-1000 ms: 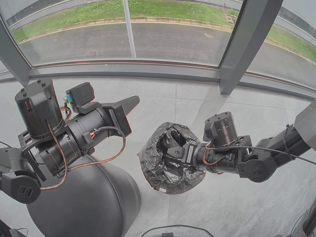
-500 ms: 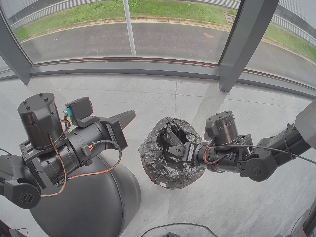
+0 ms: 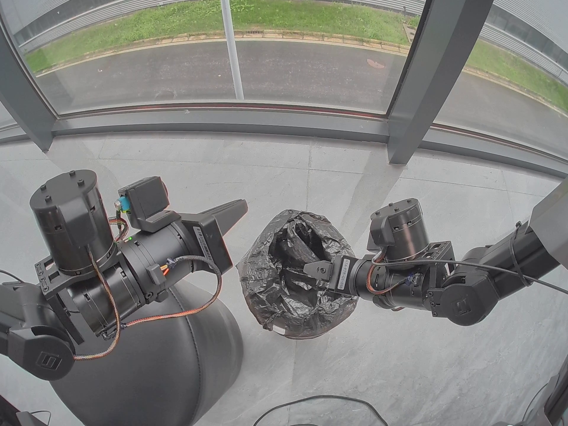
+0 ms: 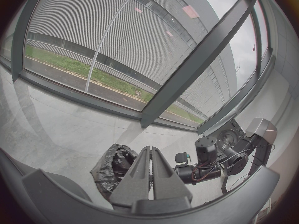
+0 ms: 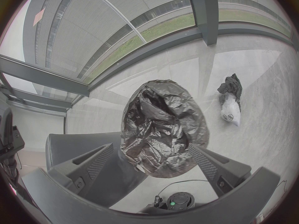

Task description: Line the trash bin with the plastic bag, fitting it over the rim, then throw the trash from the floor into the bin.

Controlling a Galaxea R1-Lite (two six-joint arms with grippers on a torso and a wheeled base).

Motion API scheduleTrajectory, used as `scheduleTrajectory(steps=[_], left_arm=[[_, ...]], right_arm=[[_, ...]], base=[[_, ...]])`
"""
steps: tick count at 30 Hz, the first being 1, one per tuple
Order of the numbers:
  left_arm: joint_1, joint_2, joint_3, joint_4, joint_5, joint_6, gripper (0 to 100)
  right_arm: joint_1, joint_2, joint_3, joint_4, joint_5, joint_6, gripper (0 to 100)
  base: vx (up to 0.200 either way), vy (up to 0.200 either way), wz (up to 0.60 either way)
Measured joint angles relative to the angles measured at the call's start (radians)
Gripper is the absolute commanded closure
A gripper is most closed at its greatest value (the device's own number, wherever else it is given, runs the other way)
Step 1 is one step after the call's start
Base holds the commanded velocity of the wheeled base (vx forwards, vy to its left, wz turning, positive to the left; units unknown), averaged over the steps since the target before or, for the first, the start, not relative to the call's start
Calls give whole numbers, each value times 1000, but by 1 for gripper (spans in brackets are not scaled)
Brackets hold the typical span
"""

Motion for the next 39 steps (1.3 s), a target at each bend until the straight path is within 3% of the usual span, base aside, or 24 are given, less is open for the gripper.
scheduleTrajectory(steps=[10, 17, 23, 29, 39], left_arm=[[-19, 2, 23, -34, 0, -4, 100], [-4, 3, 83, -36, 2, -15, 100], [42, 3, 162, -38, -4, -77, 100], [85, 11, 196, -90, -9, -101, 100], [110, 49, 231, -199, -11, -109, 100]], right_arm=[[-6, 4, 0, 2, 1, -8, 0], [-40, 4, 4, 10, -29, -119, 0], [-159, 0, 0, 118, -69, -255, 0], [-337, 63, -65, 165, -79, -373, 0], [-451, 326, -376, 181, -82, -448, 0]], base=[[0, 0, 0], [0, 0, 0], [0, 0, 0], [0, 0, 0], [0, 0, 0]])
